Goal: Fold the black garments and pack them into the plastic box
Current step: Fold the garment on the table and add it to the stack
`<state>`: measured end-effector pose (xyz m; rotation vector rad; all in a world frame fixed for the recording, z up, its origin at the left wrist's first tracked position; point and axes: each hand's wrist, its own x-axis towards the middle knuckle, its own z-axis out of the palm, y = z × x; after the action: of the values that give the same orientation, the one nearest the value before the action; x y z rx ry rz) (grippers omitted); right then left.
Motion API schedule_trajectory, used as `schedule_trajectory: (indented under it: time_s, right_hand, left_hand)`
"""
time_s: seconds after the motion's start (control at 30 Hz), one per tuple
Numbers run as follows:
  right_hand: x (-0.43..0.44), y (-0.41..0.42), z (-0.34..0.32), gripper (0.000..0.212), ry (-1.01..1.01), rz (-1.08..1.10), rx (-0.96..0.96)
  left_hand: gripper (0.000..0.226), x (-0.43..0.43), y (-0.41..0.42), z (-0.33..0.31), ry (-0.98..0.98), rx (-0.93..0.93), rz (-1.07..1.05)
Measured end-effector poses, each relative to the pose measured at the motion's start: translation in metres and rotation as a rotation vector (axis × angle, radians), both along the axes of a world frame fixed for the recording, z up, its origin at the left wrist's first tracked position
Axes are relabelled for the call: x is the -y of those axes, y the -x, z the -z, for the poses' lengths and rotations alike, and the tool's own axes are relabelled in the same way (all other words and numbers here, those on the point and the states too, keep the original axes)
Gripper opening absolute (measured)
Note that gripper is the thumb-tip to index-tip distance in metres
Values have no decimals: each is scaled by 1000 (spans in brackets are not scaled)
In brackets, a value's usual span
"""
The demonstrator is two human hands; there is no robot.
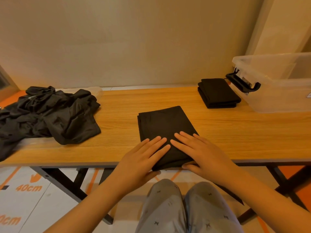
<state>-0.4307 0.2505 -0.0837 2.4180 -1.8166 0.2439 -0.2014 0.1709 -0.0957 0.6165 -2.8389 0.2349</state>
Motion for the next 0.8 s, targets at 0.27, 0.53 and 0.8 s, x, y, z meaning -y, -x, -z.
schedule_trajectory:
  time_s: [0.27,0.53,0.8]
  right_hand:
    - [-24,12,14,82,146,-78,127]
    - [4,12,-59,18,-29,140,886]
    - [102,29,-62,9,-198,507,920]
  left_hand:
    - [58,1,-27,9,-84,-188,71]
    - [16,11,-1,-50,-848,-713,-166]
    - [30,103,43,-62,-911,-503,-521]
